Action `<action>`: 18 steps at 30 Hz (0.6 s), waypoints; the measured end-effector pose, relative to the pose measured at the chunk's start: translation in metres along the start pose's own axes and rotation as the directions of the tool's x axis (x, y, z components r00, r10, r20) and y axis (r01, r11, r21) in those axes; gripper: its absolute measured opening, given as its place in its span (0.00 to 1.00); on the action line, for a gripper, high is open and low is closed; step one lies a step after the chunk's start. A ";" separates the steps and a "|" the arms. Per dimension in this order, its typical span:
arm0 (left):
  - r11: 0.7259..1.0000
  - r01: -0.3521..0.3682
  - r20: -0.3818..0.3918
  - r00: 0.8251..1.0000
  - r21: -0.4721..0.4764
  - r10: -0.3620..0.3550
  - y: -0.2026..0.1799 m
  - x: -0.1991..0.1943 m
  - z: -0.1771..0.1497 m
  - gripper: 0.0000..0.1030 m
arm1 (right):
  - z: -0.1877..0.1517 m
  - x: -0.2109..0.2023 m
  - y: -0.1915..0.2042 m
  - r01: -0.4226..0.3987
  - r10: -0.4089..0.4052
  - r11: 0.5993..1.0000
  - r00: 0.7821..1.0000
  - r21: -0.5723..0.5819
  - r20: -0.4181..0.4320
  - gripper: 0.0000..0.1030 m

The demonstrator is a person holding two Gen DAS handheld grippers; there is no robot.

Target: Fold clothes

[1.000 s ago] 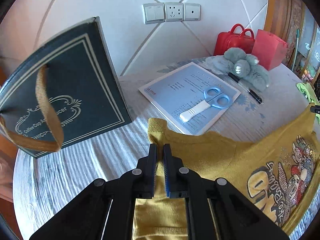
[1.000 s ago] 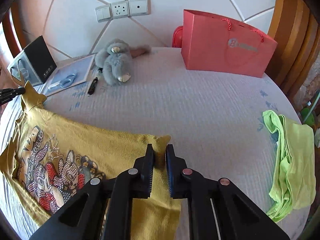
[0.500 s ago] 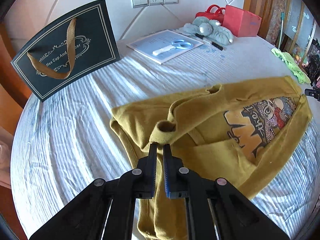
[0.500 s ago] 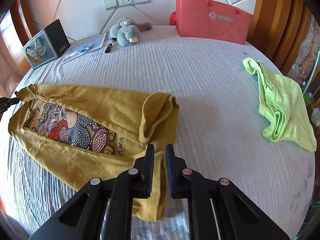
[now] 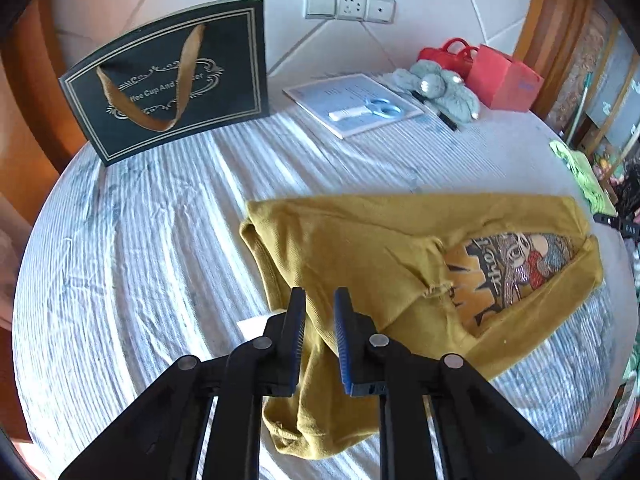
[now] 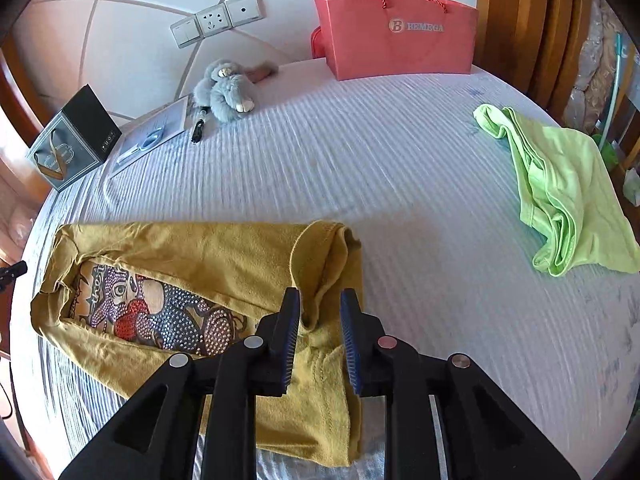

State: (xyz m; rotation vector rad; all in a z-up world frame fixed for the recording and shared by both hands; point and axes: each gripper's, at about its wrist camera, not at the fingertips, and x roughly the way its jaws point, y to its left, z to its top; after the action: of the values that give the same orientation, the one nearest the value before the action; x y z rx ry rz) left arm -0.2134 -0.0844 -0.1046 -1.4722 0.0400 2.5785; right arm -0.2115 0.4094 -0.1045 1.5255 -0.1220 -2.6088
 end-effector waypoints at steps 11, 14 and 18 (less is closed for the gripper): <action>0.996 -0.087 -0.096 0.992 -0.014 0.086 -0.013 0.060 -0.003 0.16 | 0.027 0.034 0.021 0.086 -0.086 0.996 0.995 -0.004 -0.059 0.38; 0.994 -0.112 -0.105 0.988 -0.010 0.110 -0.009 0.069 -0.008 0.16 | 0.034 0.047 0.023 0.107 -0.107 0.994 0.991 -0.008 -0.077 0.38; 0.993 -0.118 -0.108 0.988 -0.027 0.114 -0.003 0.073 -0.012 0.16 | 0.041 0.059 0.013 0.100 -0.096 0.994 0.990 0.034 -0.101 0.06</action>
State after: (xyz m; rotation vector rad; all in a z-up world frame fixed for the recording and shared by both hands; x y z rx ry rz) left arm -0.2390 -0.0726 -0.1736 -1.6657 0.0996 2.5991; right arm -0.2750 0.3882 -0.1337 1.7131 -0.0916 -2.6128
